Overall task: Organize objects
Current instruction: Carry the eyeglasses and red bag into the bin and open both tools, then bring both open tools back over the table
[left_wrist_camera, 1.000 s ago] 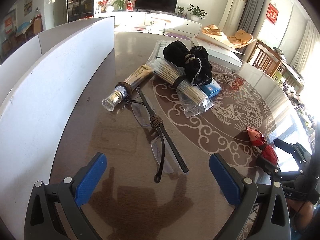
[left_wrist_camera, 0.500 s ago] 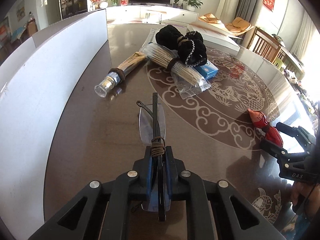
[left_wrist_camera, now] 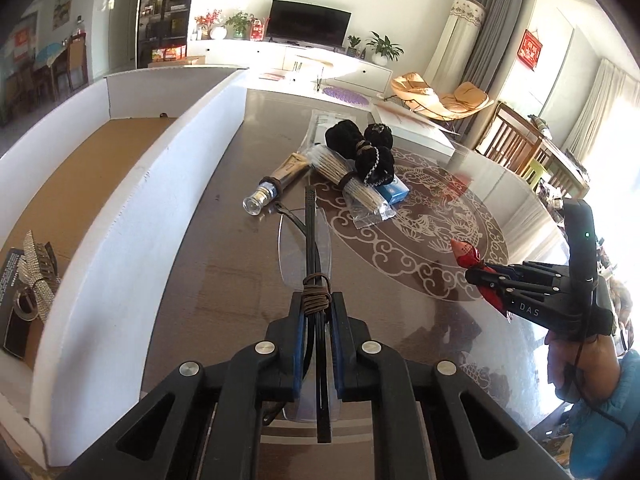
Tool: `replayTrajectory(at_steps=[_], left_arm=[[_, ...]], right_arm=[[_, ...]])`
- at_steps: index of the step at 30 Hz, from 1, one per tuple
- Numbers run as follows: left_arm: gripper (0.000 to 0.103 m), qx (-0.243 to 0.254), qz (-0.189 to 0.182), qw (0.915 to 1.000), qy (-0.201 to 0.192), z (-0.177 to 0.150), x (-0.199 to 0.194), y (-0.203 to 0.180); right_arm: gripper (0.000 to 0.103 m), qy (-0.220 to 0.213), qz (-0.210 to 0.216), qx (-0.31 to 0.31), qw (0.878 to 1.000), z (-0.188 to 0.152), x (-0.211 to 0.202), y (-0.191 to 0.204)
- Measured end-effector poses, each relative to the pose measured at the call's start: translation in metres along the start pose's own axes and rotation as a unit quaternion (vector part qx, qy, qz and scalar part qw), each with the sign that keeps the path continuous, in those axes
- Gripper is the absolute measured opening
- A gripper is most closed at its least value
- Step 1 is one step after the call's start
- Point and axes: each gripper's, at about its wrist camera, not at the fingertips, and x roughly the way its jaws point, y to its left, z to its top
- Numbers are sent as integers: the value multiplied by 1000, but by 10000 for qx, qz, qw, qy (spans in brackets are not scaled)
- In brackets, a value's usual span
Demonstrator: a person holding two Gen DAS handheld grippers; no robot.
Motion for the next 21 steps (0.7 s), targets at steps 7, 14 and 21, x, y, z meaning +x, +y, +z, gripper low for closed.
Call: replayTrajectory(at_steps=[7,14,21], left_arm=[[11,-387,501,9966,-521,45,-63,78],[11,-917,1378,9860,-216,64,-69,184],[72,-1001,2394,9648,431,45,-31,230]], right_arm=[[18,-806,1403,-70,9868,79,-49,100],[18,-813,2501,-588,9630,147,-32,248],[70,-256,2379,-345,9703,160,41,302]])
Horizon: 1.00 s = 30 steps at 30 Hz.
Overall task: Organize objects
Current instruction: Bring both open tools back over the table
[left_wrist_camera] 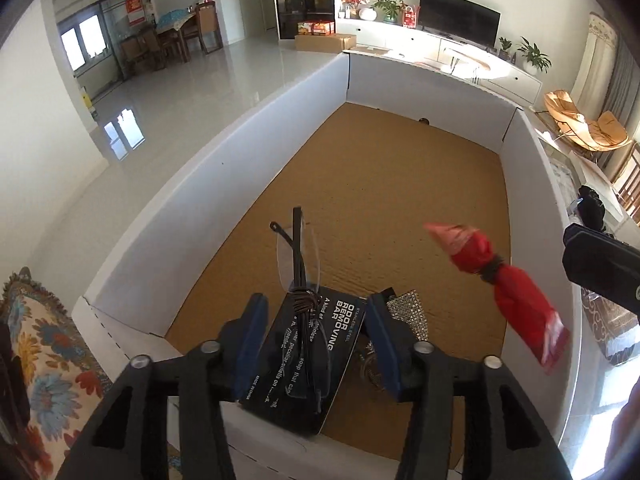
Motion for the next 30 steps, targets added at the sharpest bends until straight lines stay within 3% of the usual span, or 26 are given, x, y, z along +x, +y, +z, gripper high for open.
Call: replayTrajectory(at_steps=[1,3,5,10,16,21,30], left_arm=[[81,-20,7,9999,-152,-5,-4,0],[82,-25,-81,9992,-392,-13,-13,-3],[82,-25,-197,9985,-516,-17,-21,-10],[83,319,-616,9934,-915,-27,-59,-59],[85,1129,-1071,9810,-1160,-46,-92,-147],[85,1703,-1073,9722,-1194,-68,-97,-203],[85,2040,-1074,9660,-1167,-81,-102,-249]], right_arm=[[70,-76,12,50,10000,-5,-3,-6],[71,-248,-1,48,9997,-17,-15,-18],[78,-404,-260,-71,9988,-30,-32,-34],[85,-635,-1146,-288,9910,-72,-78,-92],[85,-294,-2133,-77,9765,-132,-126,-182],[85,-156,-2572,394,9654,-174,-164,-238],[86,-81,-2985,546,9528,-208,-185,-272]])
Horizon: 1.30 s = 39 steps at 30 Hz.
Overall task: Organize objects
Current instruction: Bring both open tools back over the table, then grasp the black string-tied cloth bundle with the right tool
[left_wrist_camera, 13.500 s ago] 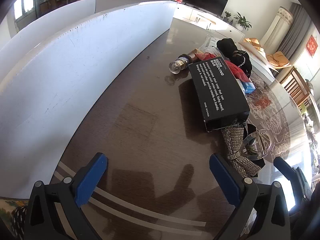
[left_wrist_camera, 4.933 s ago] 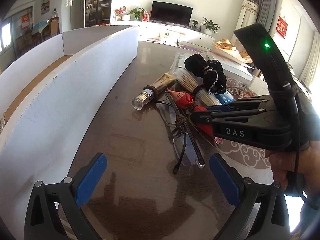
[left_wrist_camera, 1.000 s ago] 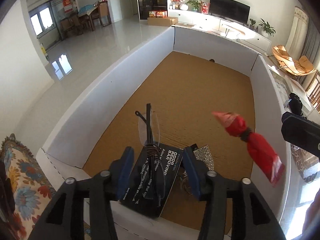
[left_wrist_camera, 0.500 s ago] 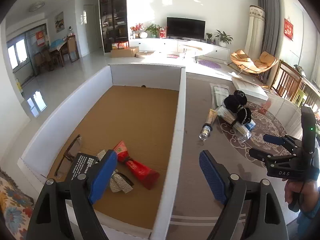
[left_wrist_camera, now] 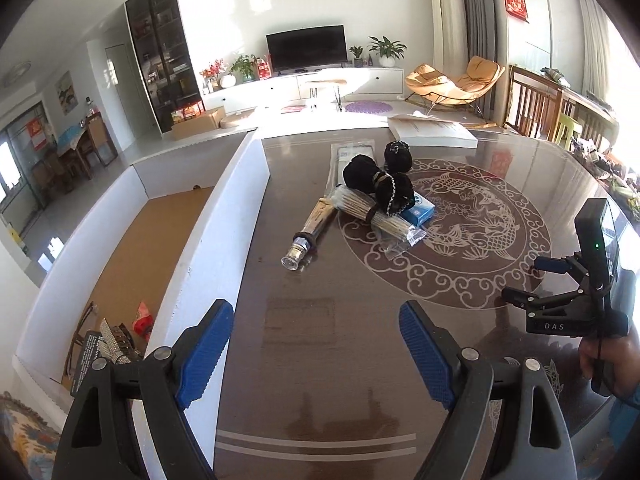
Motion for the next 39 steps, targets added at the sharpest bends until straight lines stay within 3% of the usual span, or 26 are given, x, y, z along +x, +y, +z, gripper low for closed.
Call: replayTrajectory(at_steps=[11,18,21,24,27,32,34,39], left_arm=[[85,192,156,9997,-45,4,7,-19],[85,173,68,9998,8,4,17,-29],[103,0,-328,9984,455,-2,42,-29],[103,-174,-614,9922,1074,-17,79,-29],[103,-136,-608,9894,1311,-29,102,-36],[103,-29,-355,9915,1250,-36,115,-42],[103,-320,-528,9912,1172,-40,117,-35],[103,-538,-420,9918,1079,-44,114,-23]], right_arm=[[92,-57,-95,-354,9993,0,5,17],[99,30,-118,-242,9996,1,9,13],[102,79,-95,-166,9998,1,10,11],[102,95,-77,-137,9998,1,11,10],[102,90,-85,-143,9998,1,10,10],[102,77,-110,-158,9998,1,10,11],[102,80,-108,-156,9998,1,10,11],[103,87,-103,-141,9998,1,10,11]])
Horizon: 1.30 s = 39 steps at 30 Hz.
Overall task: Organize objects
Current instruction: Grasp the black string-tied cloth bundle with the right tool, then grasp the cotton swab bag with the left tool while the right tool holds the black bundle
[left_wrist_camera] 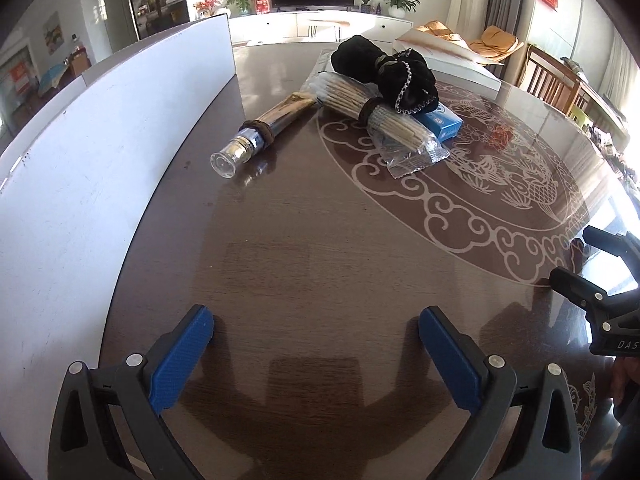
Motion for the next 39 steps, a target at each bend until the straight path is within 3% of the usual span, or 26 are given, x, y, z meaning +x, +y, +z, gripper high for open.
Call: replayTrajectory(at_steps=[7,9,14,18,21,23,25,31,37,39], left_arm=[[103,-31,9,10000,-93,-3,-2,2],[103,-45,18,9999,-117,-2,-1,2],[103,-50,20,9999,-134,2,1,2],[103,-48,18,9999,-135,2,1,2],[103,-46,20,9999,-135,2,1,1],[103,-52,21,9999,-133,2,1,1],[103,-53,23,9999,-134,2,2,1],[103,-52,24,9999,-134,2,2,1],[103,-56,22,9999,-134,3,2,2],[103,-56,22,9999,-135,3,2,3]], right_arm=[[103,178,140,0,9997,14,10,-2],[103,237,277,-24,9993,36,18,2],[103,-462,489,-235,9975,124,20,32],[95,-244,487,-593,9968,180,52,71],[82,87,333,-855,9957,194,79,95],[52,233,358,-896,9951,190,88,103],[42,86,482,-818,9954,179,77,107],[38,202,1127,-512,9921,117,33,95],[38,-69,413,15,9991,49,-13,29],[38,-67,386,306,9988,30,-21,7]])
